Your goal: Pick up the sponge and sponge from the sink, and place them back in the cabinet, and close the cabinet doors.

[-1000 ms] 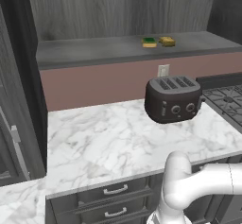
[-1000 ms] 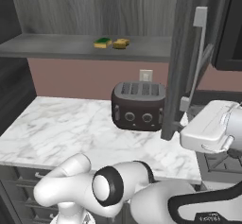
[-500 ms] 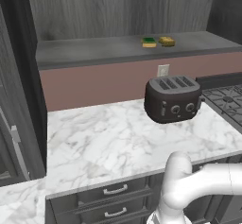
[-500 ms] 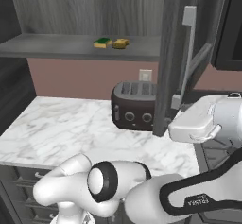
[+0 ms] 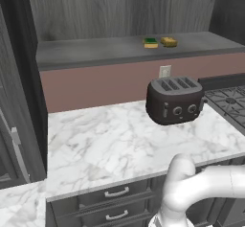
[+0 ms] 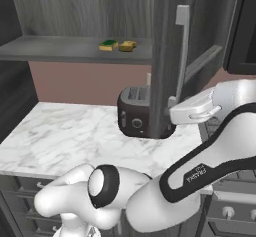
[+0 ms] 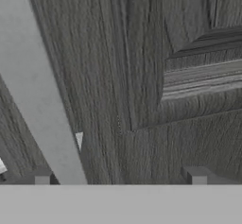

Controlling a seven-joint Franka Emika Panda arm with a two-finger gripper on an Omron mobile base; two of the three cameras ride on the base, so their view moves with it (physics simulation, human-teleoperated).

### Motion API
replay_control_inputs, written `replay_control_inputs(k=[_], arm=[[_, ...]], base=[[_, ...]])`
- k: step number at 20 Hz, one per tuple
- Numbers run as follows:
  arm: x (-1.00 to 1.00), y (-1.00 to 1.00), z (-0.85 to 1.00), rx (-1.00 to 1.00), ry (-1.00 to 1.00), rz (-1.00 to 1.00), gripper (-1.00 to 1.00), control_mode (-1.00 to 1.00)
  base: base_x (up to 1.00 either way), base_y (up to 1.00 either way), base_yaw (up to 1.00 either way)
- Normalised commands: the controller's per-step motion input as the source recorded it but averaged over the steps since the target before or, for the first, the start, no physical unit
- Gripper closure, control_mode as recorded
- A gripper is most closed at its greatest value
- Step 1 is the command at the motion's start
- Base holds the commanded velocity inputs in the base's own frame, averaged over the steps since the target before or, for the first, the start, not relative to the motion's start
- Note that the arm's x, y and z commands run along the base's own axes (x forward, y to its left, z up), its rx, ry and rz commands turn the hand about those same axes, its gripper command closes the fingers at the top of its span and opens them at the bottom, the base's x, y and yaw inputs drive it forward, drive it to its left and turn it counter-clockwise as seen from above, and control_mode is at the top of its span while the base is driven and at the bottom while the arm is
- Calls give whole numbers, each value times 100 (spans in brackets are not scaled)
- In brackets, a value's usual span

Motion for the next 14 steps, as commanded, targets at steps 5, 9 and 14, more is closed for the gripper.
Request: replay_control_inputs(k=[5, 9, 14], arm=[[41, 20, 5, 6, -2, -6, -100, -100], [37, 17, 0, 5, -7, -3, -100, -100], [30, 23, 0, 2, -10, -3, -100, -100]], base=[[0, 0, 0], [0, 0, 0], [0, 0, 0]])
